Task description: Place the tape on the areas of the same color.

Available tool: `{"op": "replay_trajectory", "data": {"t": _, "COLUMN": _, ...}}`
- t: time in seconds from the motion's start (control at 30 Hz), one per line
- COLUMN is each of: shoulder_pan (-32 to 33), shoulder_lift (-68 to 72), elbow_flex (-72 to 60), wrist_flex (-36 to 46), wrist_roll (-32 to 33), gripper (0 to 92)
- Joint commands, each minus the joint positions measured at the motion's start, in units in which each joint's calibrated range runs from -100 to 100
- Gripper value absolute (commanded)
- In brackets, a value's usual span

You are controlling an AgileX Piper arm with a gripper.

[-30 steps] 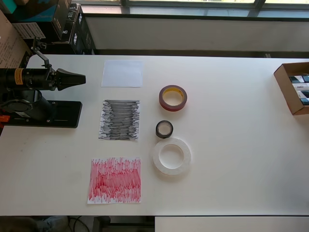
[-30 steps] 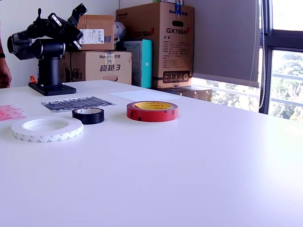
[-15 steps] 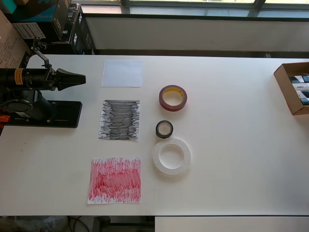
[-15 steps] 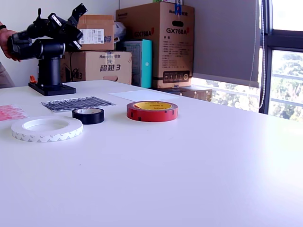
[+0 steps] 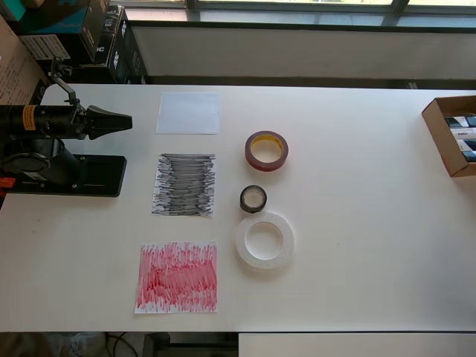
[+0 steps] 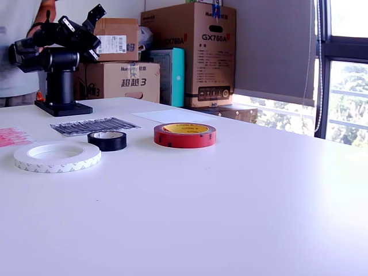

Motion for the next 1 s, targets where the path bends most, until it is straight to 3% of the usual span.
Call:
{"op": "replay_trajectory", "data": {"t": 0.0, "shoulder_pan": -0.34, "shoulder_lift": -0.19, "elbow_flex": -0.35, "wrist_flex": -0.10, "wrist_roll": -0.17, "gripper": 0.1}}
{"op": "replay_trajectory", "data": {"t": 0.6, "shoulder_pan": -0.42, "shoulder_lift": 0.84, "elbow_flex": -1.35, "wrist_flex": 0.24, "wrist_roll": -0.17, "gripper": 0.1}}
{"op": "replay_trajectory", "data": {"t": 0.73, "shoulder_pan": 0.45, "shoulder_lift": 6.18, "elbow_flex": -6.25, "wrist_flex": 1.43, "wrist_roll": 0.00, "gripper": 0.1}}
{"op": "replay_trajectory", "data": {"t": 0.97, "shoulder_pan": 1.40, "shoulder_lift": 22.64, "elbow_flex": -24.25, "wrist_flex": 11.95, "wrist_roll": 0.00, "gripper": 0.1}}
